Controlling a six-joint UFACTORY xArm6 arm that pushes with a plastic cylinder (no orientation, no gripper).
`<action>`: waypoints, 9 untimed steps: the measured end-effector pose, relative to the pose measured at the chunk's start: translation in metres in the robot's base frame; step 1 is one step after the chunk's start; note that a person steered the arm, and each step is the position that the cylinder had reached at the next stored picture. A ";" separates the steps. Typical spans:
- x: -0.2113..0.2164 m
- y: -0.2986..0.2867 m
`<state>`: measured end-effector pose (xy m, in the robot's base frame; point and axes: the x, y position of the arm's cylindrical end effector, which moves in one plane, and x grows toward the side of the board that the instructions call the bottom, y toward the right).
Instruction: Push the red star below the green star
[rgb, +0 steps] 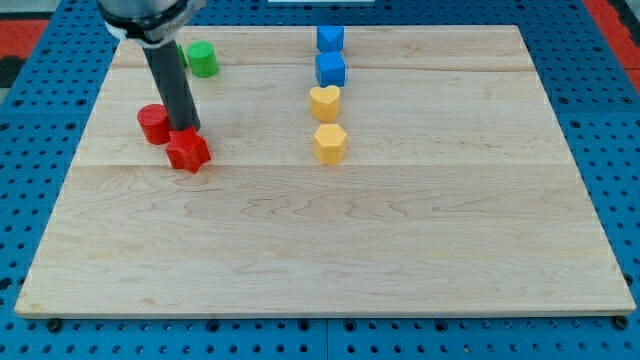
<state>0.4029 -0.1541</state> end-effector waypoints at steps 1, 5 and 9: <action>0.016 0.055; 0.019 -0.021; 0.006 -0.043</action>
<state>0.4085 -0.1975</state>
